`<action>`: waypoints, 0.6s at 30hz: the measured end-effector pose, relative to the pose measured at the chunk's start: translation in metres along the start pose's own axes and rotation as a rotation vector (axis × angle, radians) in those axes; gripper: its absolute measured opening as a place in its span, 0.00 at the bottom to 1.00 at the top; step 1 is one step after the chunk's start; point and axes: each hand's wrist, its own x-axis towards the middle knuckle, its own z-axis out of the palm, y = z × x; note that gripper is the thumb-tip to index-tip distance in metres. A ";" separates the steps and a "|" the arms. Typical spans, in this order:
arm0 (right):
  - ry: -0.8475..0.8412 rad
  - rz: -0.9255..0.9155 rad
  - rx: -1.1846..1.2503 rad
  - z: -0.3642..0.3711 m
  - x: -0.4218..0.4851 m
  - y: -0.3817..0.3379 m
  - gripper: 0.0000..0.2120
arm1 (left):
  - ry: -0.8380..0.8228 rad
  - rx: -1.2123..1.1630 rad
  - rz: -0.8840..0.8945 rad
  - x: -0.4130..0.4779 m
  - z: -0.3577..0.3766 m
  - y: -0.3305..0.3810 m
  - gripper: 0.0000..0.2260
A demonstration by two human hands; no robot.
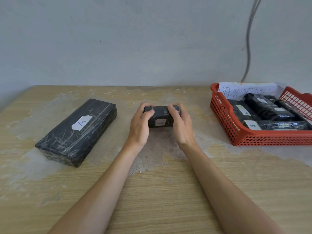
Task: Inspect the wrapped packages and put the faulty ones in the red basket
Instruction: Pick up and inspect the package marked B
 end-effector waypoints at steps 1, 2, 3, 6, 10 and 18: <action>-0.003 -0.002 -0.011 0.000 -0.001 0.000 0.14 | 0.005 0.005 -0.001 0.000 0.000 0.000 0.08; 0.001 -0.005 -0.020 -0.001 -0.001 0.000 0.14 | 0.005 0.008 -0.002 0.000 0.000 0.000 0.09; 0.015 -0.005 -0.020 -0.002 0.000 0.000 0.14 | 0.000 0.006 -0.004 0.000 -0.001 0.000 0.11; 0.102 0.097 0.066 -0.003 0.006 -0.003 0.17 | 0.003 0.024 -0.008 0.002 -0.008 -0.001 0.17; 0.072 0.218 0.135 -0.010 0.009 -0.004 0.28 | 0.079 0.115 -0.015 0.008 -0.014 -0.004 0.09; -0.373 -0.367 -0.766 -0.014 -0.006 -0.015 0.56 | 0.216 0.029 -0.113 0.014 -0.034 0.004 0.05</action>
